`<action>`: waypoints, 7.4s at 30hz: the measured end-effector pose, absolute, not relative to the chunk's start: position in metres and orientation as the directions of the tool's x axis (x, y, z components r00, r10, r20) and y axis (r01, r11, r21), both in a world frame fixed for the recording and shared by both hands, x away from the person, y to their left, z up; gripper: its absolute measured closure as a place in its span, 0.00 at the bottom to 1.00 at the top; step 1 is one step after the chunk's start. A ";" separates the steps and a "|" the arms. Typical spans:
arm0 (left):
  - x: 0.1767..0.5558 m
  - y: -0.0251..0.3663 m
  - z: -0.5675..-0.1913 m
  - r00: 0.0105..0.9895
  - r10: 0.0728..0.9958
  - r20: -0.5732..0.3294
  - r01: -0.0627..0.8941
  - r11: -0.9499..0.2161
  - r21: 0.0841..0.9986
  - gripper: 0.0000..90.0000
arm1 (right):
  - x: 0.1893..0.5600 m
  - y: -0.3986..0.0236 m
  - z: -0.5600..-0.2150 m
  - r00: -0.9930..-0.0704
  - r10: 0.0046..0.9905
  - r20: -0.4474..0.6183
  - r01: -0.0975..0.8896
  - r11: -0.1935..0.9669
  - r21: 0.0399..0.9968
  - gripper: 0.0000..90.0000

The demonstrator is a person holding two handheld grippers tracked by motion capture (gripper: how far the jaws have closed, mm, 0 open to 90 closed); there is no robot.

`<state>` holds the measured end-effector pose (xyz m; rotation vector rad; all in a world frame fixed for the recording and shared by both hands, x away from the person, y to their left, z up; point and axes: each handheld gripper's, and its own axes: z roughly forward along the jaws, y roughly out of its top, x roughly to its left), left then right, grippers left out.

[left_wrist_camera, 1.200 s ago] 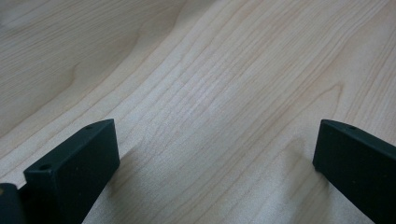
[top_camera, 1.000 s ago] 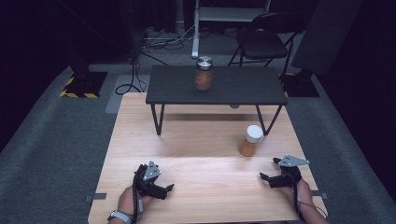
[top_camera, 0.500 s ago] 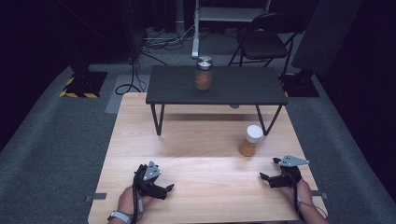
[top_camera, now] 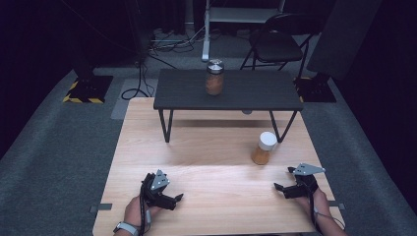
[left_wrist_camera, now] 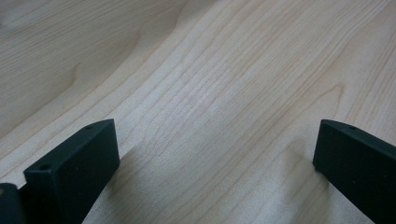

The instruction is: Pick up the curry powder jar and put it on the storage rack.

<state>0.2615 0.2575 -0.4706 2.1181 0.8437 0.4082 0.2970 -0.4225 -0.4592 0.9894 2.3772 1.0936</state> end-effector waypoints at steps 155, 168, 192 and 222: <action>0.235 0.243 -0.479 0.670 0.735 0.101 0.373 -0.451 0.811 0.00 | 0.474 -0.272 -0.211 -0.597 0.802 -0.037 0.288 0.256 0.923 0.37; 0.235 0.243 -0.478 0.667 0.738 0.102 0.375 -0.451 0.810 0.00 | 0.482 -0.282 -0.222 -0.616 0.787 -0.021 0.266 0.233 0.936 0.21; 0.238 0.243 -0.477 0.665 0.741 0.086 0.389 -0.443 0.808 0.00 | 0.367 -0.362 -0.215 -0.629 0.777 -0.017 0.198 0.182 0.963 0.16; 0.241 0.244 -0.476 0.666 0.742 0.072 0.404 -0.440 0.802 0.00 | 0.326 -0.367 -0.404 -0.710 0.703 0.038 0.366 0.322 0.873 0.15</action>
